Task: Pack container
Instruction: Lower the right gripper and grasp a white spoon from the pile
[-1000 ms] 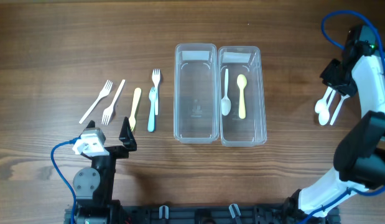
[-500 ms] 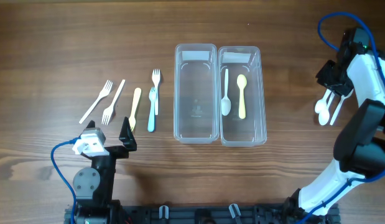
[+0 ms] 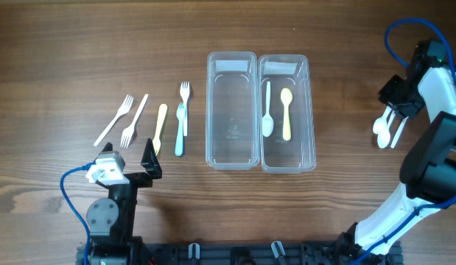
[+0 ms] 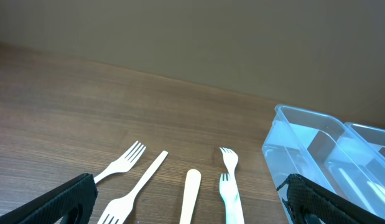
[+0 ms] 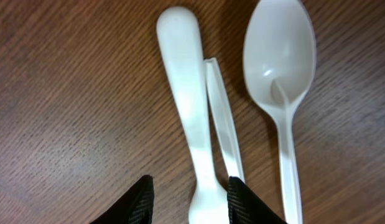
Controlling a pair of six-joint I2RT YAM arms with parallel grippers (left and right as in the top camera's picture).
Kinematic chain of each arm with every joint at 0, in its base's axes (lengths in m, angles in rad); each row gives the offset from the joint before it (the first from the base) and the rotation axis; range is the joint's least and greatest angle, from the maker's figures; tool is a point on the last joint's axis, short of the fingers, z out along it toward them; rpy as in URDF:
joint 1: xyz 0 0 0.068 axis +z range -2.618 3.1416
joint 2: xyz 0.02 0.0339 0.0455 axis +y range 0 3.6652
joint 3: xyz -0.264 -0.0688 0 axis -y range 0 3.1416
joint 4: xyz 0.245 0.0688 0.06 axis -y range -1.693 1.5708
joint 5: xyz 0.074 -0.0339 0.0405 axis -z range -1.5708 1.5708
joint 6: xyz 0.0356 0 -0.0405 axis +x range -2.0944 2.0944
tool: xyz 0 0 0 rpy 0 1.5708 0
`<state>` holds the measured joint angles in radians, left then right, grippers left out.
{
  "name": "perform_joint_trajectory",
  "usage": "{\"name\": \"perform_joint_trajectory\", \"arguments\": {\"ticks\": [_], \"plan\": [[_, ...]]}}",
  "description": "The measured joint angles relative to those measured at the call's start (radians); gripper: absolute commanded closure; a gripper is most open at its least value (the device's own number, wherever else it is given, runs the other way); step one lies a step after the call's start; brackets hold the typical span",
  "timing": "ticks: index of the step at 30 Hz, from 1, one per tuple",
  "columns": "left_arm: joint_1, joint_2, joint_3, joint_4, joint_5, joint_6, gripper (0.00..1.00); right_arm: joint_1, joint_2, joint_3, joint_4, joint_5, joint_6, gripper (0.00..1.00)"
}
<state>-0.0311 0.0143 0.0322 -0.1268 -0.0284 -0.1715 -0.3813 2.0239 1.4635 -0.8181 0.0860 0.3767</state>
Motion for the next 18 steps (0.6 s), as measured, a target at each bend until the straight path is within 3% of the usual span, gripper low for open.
{"name": "perform_joint_trajectory", "arguments": {"ticks": [18], "plan": [[0.0,0.0,0.0,0.0,0.0,0.0,0.0,0.0,0.002,-0.122,0.117,0.0,-0.004,0.62]]}}
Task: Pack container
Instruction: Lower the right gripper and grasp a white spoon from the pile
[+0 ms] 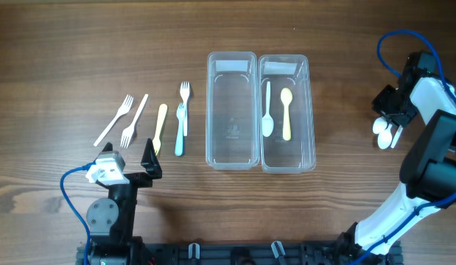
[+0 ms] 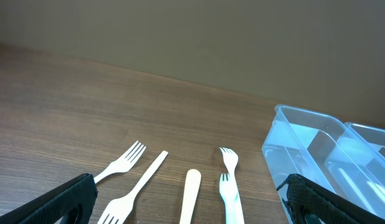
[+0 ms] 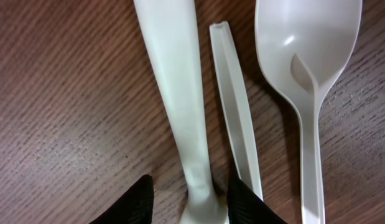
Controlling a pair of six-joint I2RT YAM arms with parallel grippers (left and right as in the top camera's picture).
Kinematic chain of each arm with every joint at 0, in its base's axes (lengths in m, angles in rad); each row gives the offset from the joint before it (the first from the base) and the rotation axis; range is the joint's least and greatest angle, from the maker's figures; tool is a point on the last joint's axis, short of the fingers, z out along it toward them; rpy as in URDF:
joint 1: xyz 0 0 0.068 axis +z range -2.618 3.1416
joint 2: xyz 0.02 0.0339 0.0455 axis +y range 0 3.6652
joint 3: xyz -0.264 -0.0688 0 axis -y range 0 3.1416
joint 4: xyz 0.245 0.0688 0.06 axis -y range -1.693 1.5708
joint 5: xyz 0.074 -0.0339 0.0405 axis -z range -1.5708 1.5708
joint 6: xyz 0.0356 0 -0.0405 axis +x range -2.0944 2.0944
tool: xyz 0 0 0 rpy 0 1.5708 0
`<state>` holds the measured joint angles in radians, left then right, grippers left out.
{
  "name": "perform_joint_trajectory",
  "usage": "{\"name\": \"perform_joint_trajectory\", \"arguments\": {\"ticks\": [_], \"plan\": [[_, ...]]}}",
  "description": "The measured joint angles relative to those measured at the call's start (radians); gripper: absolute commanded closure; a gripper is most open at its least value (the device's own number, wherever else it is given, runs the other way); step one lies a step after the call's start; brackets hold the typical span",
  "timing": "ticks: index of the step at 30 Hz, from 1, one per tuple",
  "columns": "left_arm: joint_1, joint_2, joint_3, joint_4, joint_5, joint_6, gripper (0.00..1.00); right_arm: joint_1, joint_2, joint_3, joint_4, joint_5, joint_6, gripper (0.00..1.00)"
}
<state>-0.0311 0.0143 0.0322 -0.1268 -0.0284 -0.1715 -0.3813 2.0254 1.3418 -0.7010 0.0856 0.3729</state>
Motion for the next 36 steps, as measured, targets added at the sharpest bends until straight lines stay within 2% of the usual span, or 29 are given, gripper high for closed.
{"name": "perform_joint_trajectory", "arguments": {"ticks": [36], "plan": [[0.0,0.0,0.0,0.0,0.0,0.0,0.0,-0.045,0.0,-0.001,0.078,-0.044,-0.023,0.62]]}}
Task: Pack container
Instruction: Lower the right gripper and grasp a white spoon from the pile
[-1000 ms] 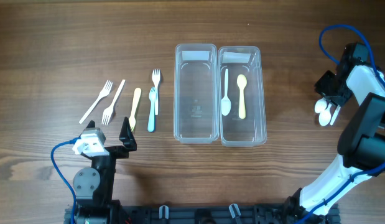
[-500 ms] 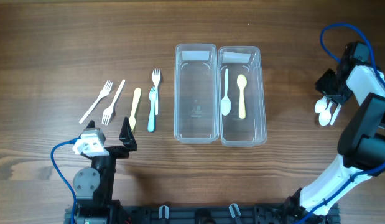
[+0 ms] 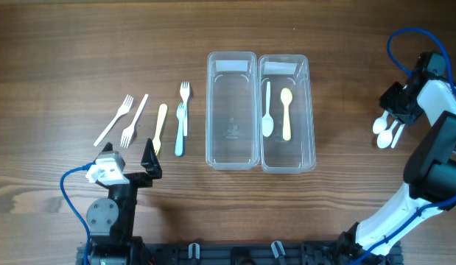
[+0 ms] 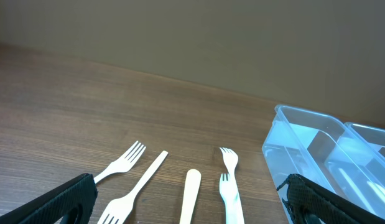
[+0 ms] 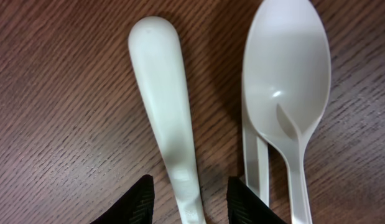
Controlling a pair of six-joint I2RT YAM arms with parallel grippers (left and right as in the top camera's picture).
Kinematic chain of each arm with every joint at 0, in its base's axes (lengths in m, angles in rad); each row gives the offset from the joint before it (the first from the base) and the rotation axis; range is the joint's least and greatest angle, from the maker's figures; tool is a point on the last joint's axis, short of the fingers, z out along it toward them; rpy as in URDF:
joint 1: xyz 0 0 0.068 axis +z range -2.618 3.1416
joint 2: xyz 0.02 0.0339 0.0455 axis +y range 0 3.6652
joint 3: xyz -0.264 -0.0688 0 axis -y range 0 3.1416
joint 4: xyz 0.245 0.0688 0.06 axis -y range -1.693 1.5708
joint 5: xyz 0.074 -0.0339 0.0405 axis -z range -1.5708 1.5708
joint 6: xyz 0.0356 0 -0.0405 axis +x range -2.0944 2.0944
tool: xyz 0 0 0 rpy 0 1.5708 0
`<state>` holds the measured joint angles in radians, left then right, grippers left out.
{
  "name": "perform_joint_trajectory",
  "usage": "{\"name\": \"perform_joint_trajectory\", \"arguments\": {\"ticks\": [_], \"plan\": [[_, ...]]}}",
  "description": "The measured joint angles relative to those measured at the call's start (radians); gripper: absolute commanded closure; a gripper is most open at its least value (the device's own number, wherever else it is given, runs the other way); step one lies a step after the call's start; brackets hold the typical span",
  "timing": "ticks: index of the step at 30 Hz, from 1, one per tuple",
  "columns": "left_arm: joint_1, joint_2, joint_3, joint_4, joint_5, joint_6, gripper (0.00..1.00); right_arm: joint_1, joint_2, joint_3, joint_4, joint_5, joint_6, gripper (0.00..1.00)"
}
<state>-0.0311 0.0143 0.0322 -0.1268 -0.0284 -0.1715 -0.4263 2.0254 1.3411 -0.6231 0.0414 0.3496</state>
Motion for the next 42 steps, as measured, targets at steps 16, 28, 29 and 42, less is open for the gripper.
{"name": "perform_joint_trajectory", "arguments": {"ticks": [16,28,29,42], "plan": [[0.0,0.0,0.0,0.0,0.0,0.0,0.0,0.0,0.03,0.013,0.014,-0.011,-0.018,0.63],[0.0,0.0,0.0,0.0,0.0,0.0,0.0,-0.005,0.035,0.017,0.015,0.004,-0.033,0.96],[0.0,0.0,0.0,0.0,0.0,0.0,0.0,-0.005,0.035,0.017,0.015,0.003,-0.033,0.96],[0.0,0.0,0.0,0.0,0.0,0.0,0.0,0.005,0.027,0.023,0.007,0.0,-0.037,0.96]]}}
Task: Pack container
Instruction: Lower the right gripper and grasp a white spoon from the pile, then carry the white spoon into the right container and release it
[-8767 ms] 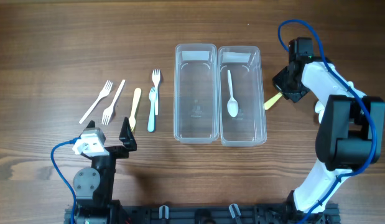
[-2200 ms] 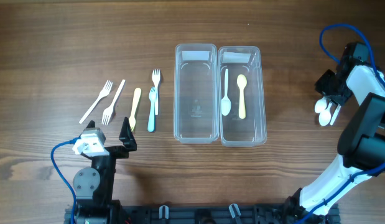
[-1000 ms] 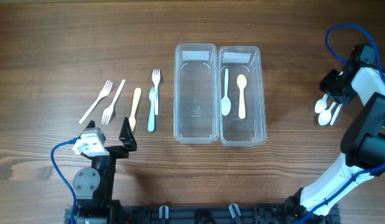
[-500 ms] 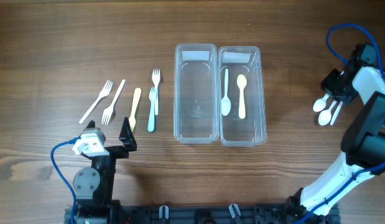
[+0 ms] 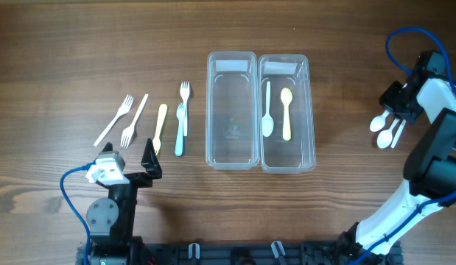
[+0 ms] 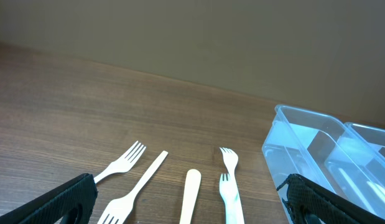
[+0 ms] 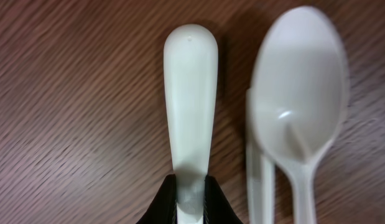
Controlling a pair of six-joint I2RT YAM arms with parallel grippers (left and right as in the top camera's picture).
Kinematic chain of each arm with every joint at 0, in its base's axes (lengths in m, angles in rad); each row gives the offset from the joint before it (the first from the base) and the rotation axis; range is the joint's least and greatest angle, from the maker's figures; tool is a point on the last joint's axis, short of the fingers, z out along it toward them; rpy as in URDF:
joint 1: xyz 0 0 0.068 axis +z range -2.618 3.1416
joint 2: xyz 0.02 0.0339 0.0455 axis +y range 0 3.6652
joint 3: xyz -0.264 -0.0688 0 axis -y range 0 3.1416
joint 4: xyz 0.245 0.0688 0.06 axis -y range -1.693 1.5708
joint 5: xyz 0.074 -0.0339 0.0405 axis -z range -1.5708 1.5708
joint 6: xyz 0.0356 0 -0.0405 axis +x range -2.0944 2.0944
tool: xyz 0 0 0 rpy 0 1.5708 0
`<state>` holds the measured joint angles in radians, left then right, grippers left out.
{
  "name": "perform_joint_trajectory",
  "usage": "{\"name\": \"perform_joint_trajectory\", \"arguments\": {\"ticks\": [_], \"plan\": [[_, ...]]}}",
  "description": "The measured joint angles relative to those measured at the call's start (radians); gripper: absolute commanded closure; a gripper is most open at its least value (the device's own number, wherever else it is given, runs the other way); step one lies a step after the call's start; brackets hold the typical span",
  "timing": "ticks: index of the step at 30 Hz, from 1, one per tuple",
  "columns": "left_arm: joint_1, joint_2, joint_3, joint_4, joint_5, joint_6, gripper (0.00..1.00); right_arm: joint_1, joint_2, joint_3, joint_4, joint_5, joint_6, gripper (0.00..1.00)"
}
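Note:
Two clear containers stand side by side mid-table: the left one [image 5: 231, 110] holds nothing, the right one [image 5: 310, 110] holds a white spoon [image 5: 267, 110] and a yellow spoon [image 5: 286, 114]. At the far right my right gripper [image 7: 191, 186] [image 5: 401, 103] is shut on the handle of a white spoon [image 7: 191, 106] [image 5: 376, 124] lying on the wood. Another white spoon [image 7: 298, 118] lies right beside it, stacked over a third handle. My left gripper [image 6: 189, 205] [image 5: 130, 166] stands open, holding nothing, short of the forks.
A row of utensils lies left of the containers: two white forks [image 5: 113, 121] [image 5: 134, 121], a yellow utensil [image 5: 160, 126], a blue fork [image 5: 180, 131] and a small white fork [image 5: 185, 92]. The right arm's blue cable [image 5: 404, 37] loops at the table's right edge.
My right gripper's fingers stood apart on either side of the white spoon's handle; now they are shut on it. The left arm and the forks have not moved.
My right gripper hung open over three white spoons at the far right, then closer to them. By 1.4 s ago the thin loose handle lay under the right-hand spoon and the fingers straddled the left spoon's handle. Now they grip it. The left arm stayed still throughout.

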<state>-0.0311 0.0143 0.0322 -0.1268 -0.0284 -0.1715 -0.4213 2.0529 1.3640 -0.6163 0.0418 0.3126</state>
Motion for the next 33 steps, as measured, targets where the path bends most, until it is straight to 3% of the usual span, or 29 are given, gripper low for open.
{"name": "perform_joint_trajectory", "arguments": {"ticks": [16,33], "plan": [[0.0,0.0,0.0,0.0,0.0,0.0,0.0,0.131,-0.33,0.0,-0.026,-0.106,-0.018,0.96],[0.0,0.0,0.0,0.0,0.0,0.0,0.0,0.568,-0.448,0.0,-0.101,-0.159,-0.053,0.95]]}}
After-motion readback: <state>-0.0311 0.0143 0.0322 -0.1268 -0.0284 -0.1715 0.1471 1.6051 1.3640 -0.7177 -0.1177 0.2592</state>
